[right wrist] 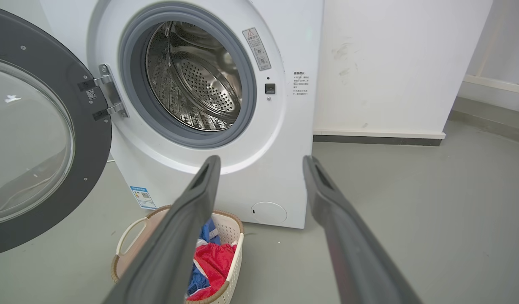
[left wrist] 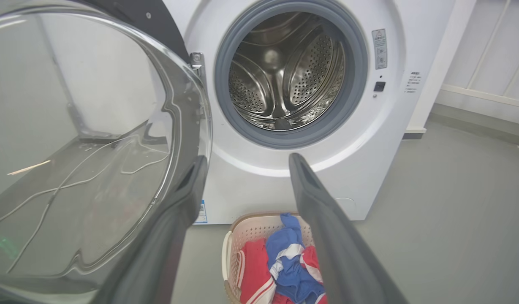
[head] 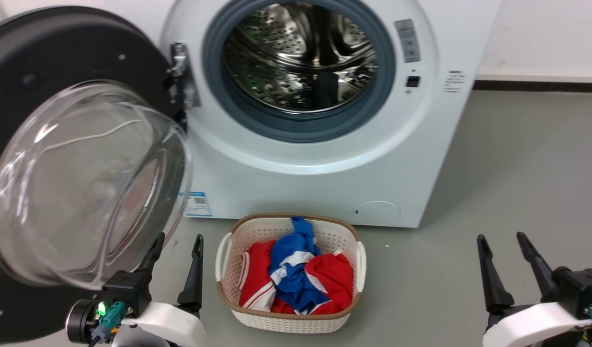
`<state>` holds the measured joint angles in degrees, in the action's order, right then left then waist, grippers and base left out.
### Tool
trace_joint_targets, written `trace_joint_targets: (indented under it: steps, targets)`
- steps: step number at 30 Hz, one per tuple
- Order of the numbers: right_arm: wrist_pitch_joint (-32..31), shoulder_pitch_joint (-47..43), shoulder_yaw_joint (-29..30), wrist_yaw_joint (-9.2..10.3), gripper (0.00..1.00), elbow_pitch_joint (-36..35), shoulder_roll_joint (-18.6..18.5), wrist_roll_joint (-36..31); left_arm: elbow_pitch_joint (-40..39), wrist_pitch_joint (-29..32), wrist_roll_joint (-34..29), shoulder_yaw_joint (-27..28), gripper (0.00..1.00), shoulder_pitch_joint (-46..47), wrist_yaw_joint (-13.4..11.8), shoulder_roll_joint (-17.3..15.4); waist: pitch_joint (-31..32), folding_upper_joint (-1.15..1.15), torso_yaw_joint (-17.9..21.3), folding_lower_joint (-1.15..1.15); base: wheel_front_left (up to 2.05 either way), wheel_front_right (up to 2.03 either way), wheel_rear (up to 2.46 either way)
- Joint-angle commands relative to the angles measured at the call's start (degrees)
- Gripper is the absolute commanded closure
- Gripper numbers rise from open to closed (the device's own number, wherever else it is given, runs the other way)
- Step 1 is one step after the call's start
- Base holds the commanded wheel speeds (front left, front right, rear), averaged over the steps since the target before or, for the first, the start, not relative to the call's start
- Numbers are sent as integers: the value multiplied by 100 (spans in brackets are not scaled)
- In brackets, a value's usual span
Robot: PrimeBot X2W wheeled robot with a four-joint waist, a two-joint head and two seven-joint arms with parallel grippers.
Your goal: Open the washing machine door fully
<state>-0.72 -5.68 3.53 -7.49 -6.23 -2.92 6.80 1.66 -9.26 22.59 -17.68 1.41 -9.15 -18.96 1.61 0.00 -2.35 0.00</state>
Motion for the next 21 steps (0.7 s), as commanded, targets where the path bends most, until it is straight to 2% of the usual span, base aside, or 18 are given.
trace_joint_targets:
  steps: [1, 21]
  targets:
    - [35, -2, -23, -1, 0, -3, 4, -60, 48, -23, 24, -3, 0, 13, -2, 23, -24, 0, 187, 0, 0, 0, 0]
    - [135, 94, -12, -1, 0, 75, 5, -21, 260, -125, 123, 15, 0, 71, -89, 31, -85, 0, 329, 0, 0, 0, 0]
